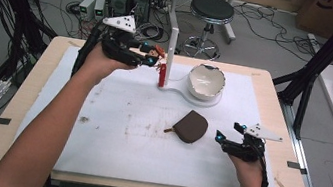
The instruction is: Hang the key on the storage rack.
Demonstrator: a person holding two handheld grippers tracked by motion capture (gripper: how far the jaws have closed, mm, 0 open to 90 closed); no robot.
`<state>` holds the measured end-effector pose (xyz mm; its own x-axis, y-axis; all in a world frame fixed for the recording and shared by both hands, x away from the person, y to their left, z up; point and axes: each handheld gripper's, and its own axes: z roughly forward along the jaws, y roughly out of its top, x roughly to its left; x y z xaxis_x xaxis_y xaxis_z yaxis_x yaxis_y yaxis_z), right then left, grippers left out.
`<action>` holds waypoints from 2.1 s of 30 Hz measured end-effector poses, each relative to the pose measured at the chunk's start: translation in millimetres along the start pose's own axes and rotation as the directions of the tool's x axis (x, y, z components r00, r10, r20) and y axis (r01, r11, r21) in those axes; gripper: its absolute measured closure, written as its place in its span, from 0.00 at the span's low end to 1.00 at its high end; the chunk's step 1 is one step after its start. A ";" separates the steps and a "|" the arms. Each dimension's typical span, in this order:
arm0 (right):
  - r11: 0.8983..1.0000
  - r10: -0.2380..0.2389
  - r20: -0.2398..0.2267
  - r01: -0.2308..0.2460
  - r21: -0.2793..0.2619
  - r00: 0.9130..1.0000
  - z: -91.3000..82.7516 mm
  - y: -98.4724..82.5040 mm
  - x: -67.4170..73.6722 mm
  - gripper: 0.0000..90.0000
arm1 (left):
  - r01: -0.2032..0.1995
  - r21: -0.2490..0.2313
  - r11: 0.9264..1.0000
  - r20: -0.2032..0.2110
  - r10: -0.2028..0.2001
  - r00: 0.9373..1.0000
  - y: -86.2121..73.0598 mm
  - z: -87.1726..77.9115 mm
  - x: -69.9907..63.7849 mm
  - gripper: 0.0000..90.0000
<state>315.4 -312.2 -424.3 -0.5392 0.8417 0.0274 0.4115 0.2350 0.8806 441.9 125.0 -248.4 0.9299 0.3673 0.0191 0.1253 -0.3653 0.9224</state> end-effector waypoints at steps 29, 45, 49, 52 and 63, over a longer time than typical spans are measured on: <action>1.000 0.001 0.002 -0.001 0.002 1.000 -1.7 -2.1 -1.0 0.23 | 0.064 0.061 0.996 -0.113 -0.057 0.992 7.4 33.3 44.8 0.62; 1.000 -0.001 0.001 0.001 0.004 1.000 -1.3 -2.1 -0.8 0.23 | 0.099 0.058 0.993 -0.150 -0.089 0.985 -3.9 35.7 47.5 0.50; 1.000 0.003 0.000 -0.003 0.006 1.000 -1.2 -2.1 -0.9 0.23 | 0.093 0.042 0.995 -0.139 -0.086 0.987 -4.1 28.2 43.2 0.47; 1.000 -0.001 0.000 0.001 0.004 1.000 -0.9 -1.9 -1.2 0.23 | 0.086 0.042 0.995 -0.122 -0.080 0.989 -6.3 22.3 38.9 0.47; 1.000 -0.007 -0.002 0.007 0.001 1.000 -2.1 -0.8 1.5 0.23 | 0.098 0.029 0.995 -0.074 -0.095 0.993 -31.0 4.1 15.3 0.41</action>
<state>312.7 -312.1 -424.0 -0.5430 0.8394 0.0223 0.4088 0.2411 0.8802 453.7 138.4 -278.3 0.8855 0.4630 -0.0401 0.2253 -0.3523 0.9084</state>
